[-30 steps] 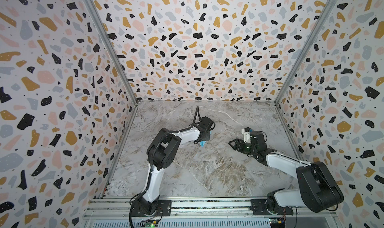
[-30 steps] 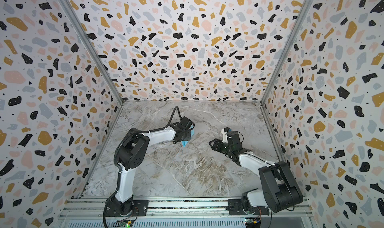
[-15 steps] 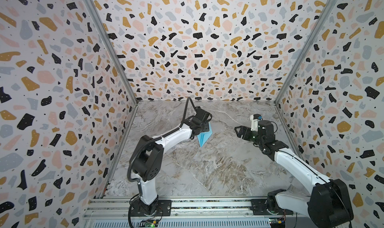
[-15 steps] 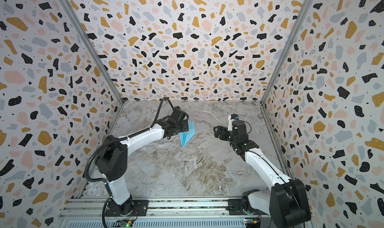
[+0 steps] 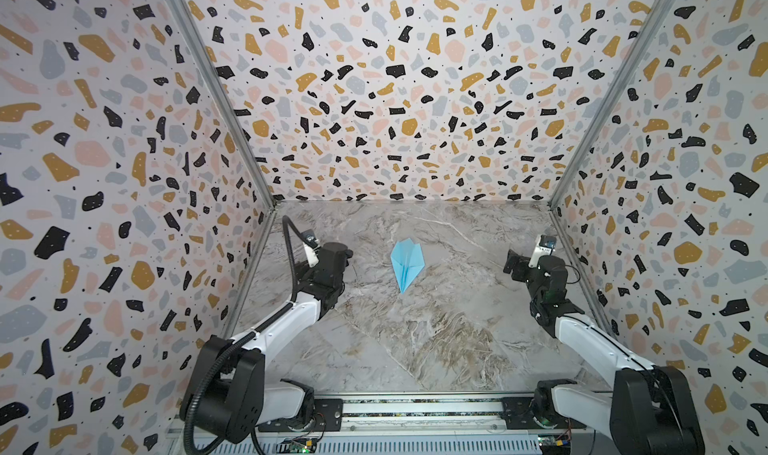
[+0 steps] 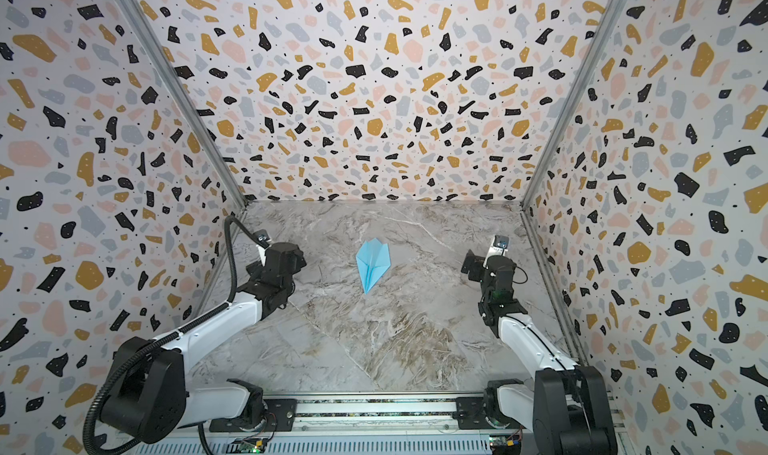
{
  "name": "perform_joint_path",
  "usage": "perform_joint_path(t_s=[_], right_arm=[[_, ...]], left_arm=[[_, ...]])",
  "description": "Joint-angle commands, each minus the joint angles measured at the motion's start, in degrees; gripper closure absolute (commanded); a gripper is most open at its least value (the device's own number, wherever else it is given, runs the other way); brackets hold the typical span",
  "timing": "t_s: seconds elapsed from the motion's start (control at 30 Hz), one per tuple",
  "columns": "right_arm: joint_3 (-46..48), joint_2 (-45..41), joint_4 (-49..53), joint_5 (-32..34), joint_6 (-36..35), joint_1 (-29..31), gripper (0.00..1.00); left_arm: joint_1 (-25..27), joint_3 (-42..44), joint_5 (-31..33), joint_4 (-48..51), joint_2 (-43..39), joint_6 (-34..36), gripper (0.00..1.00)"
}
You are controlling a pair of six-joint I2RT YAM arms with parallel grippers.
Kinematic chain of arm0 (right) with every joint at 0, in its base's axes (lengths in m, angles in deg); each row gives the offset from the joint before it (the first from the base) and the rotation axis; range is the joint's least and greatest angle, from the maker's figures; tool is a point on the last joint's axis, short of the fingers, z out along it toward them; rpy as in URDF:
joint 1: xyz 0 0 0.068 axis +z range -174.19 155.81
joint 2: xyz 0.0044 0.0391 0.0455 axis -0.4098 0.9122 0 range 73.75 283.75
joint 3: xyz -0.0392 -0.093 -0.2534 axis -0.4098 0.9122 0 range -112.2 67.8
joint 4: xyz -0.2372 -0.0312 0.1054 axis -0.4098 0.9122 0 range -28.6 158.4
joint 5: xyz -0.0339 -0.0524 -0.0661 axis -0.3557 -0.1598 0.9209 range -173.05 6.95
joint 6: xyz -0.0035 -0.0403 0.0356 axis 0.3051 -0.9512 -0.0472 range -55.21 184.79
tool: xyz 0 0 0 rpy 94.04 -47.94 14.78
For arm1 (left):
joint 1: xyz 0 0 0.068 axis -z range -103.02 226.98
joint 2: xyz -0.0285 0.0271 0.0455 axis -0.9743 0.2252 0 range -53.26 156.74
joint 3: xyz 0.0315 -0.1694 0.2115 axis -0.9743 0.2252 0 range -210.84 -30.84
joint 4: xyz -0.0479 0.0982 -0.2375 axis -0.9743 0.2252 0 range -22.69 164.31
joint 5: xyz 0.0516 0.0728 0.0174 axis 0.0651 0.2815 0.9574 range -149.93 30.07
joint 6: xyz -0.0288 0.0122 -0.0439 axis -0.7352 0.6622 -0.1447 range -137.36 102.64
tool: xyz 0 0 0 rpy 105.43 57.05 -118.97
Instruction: Fold a paper plane with a square sheet of paper (pick it up from the middle)
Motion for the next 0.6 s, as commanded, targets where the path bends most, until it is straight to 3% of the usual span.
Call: perform_joint_path(t_s=[0.0, 0.1, 0.23, 0.3, 0.4, 0.57], right_arm=[[5.29, 2.37, -15.59, -0.45, -3.62, -1.58, 0.01], [8.33, 5.82, -22.78, -4.48, -6.32, -2.05, 0.01], [9.87, 8.02, -27.62, -7.85, -8.62, -2.05, 0.01], [10.95, 8.73, -30.50, -8.56, -9.52, -2.03, 0.01], [11.20, 9.30, -32.37, -9.16, -10.43, -2.22, 0.01], [11.34, 12.82, -36.01, -10.49, -11.01, -2.42, 0.01]], left_arm=[[-2.85, 6.95, 6.61, -16.65, -2.36, 5.59, 0.00], [-4.61, 12.54, 5.10, -26.23, -2.83, 11.62, 0.00], [-7.23, 17.32, -6.37, -40.02, -0.44, 20.53, 0.00], [-9.34, 16.21, -12.89, -38.55, 1.19, 20.28, 0.00], [-9.65, 16.71, -14.62, -38.88, 3.23, 24.27, 0.01], [-11.16, 21.89, -15.04, -47.82, 1.85, 27.27, 0.00]])
